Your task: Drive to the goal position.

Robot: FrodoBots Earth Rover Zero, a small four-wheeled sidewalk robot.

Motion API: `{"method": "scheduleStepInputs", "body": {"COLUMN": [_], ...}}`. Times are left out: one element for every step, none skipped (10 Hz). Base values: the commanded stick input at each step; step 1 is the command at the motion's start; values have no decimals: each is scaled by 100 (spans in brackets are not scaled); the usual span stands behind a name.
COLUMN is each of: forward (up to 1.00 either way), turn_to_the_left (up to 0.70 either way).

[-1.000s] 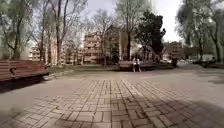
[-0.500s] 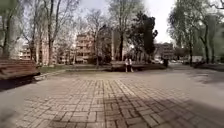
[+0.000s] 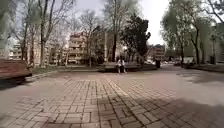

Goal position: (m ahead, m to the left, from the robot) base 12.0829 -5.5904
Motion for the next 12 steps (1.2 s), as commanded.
{"method": "scheduleStepInputs", "body": {"forward": [100, 100, 100, 100, 100, 100, 100, 100, 100, 100, 100, 100], "turn_to_the_left": [0, 0, 0, 0, 0, 0, 0, 0, -9, -27, -27, -27]}}
